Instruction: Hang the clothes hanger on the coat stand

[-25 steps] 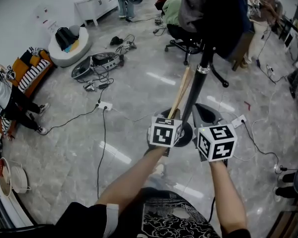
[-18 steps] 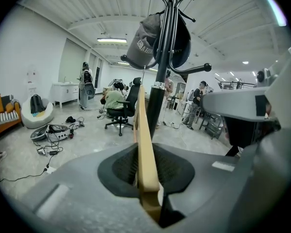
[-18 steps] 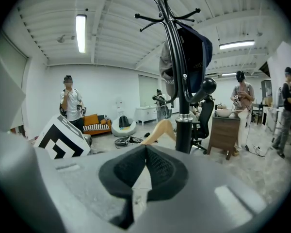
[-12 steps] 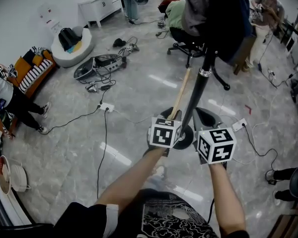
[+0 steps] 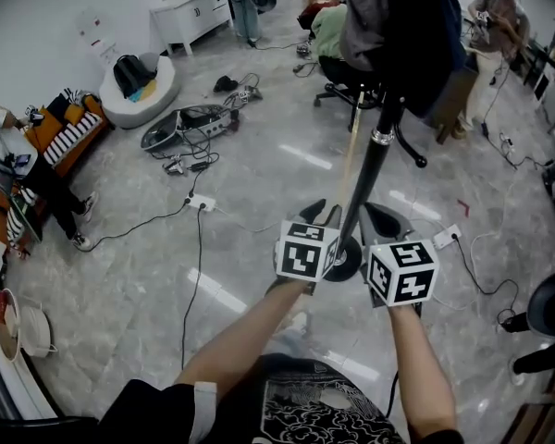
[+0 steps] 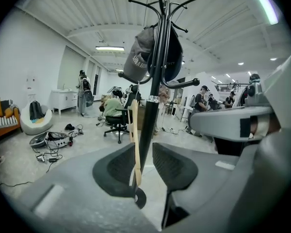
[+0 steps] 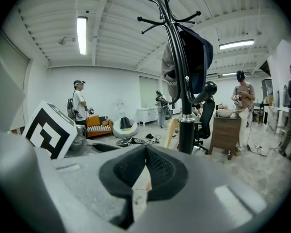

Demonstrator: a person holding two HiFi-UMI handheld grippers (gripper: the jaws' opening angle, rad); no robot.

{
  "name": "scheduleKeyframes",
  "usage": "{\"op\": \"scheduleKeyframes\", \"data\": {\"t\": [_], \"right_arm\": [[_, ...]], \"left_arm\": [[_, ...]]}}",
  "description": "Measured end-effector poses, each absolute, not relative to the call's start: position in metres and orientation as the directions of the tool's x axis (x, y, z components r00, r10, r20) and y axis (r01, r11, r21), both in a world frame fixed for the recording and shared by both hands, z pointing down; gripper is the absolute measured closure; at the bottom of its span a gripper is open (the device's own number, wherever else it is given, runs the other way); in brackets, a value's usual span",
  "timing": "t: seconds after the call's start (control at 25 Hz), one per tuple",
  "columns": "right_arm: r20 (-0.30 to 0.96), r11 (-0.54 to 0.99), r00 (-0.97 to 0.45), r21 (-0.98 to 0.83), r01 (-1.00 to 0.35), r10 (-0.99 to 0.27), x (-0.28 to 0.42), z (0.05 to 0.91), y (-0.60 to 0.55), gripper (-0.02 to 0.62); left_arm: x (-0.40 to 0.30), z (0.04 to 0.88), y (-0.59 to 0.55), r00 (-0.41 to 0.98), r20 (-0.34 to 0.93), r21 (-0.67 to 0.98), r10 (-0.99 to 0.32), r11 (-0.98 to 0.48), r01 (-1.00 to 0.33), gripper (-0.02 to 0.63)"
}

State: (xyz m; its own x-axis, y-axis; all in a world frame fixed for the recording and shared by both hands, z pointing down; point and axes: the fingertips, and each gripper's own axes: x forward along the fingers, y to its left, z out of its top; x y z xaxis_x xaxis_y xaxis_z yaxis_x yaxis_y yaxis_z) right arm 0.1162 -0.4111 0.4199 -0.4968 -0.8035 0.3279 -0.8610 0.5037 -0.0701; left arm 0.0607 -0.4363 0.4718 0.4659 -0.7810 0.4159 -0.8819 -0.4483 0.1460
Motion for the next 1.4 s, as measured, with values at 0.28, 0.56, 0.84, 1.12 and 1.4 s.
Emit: {"op": "scheduleKeyframes", "data": {"t": [0.28,0.56,0.84,1.12,1.4], "right_arm": [[0.311,0.506,-0.499,-0.064,-0.860,-0.809,0.117,0.407,-0.395,0.595],[0.285,0.504,-0.499,-0.058,-0.862,-0.819,0.122,0.395,-0.374,0.595],[0.260,0.503,-0.499,-0.056,-0.863,-0.827,0.131,0.384,-0.355,0.595],[0.245,0.494,-0.490,-0.051,-0.868,-0.836,0.144,0.380,-0.338,0.595],[0.242,0.496,-0.493,-0.055,-0.867,-0.835,0.147,0.379,-0.333,0.595]], "left_arm": [[0.076,0.429,-0.416,0.512,0.339,0.145,-0.789,-0.494,-0.857,0.514],[0.087,0.402,-0.390,0.535,0.287,0.122,-0.795,-0.523,-0.843,0.515],[0.099,0.383,-0.365,0.549,0.252,0.098,-0.797,-0.543,-0.834,0.532],[0.108,0.374,-0.345,0.545,0.225,0.062,-0.808,-0.546,-0.835,0.600],[0.115,0.378,-0.339,0.548,0.241,0.061,-0.801,-0.551,-0.833,0.600]]}}
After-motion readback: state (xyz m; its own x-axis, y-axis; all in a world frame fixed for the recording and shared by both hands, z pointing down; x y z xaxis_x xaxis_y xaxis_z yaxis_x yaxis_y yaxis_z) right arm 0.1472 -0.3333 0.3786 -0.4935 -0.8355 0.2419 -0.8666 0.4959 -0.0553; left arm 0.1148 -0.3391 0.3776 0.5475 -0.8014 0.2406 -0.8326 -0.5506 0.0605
